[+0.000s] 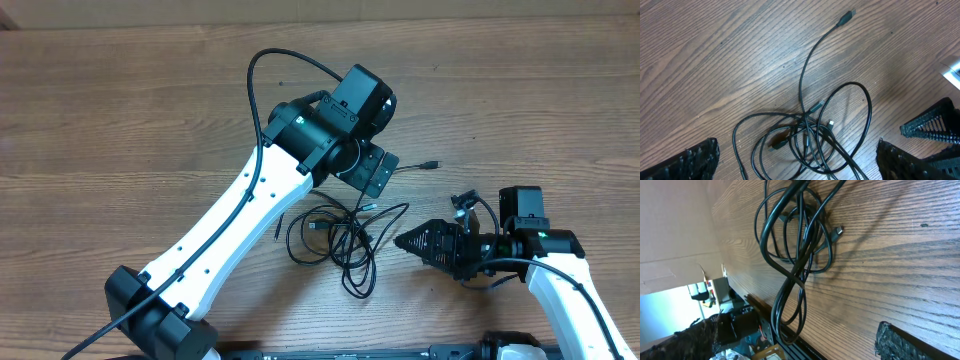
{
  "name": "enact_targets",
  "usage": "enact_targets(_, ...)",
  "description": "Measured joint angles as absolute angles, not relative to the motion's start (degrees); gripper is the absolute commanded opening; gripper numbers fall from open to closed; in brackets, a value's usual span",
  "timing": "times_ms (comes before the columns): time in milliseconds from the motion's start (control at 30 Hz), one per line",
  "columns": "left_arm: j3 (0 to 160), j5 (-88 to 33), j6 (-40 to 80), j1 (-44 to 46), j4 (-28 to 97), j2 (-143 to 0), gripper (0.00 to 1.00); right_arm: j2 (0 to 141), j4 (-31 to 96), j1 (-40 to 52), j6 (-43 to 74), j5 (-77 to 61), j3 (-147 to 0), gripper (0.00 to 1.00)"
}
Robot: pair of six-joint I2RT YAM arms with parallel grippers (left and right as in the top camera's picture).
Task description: Untangle cables
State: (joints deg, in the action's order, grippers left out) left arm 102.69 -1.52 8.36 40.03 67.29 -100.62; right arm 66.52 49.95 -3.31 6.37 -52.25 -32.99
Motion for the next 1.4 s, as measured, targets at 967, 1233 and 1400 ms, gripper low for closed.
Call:
enact_targets(967, 102.7, 4.4, 8.2, 36.7, 63.3, -100.6, 1.00, 66.6, 30.6, 26.2, 49.4, -23.7, -33.0, 1.00)
enact_targets(1233, 102.7, 3.4, 8.8, 28.4, 64.9, -100.6, 1.00, 71.7, 26.7, 31.3, 57.4, -17.9, -33.0, 0.89)
enact_targets(1400, 102.7, 3.0, 8.8, 28.0, 65.4, -100.6, 1.00, 76.3, 22.6, 32.8, 59.0, -16.8, -33.0, 0.27)
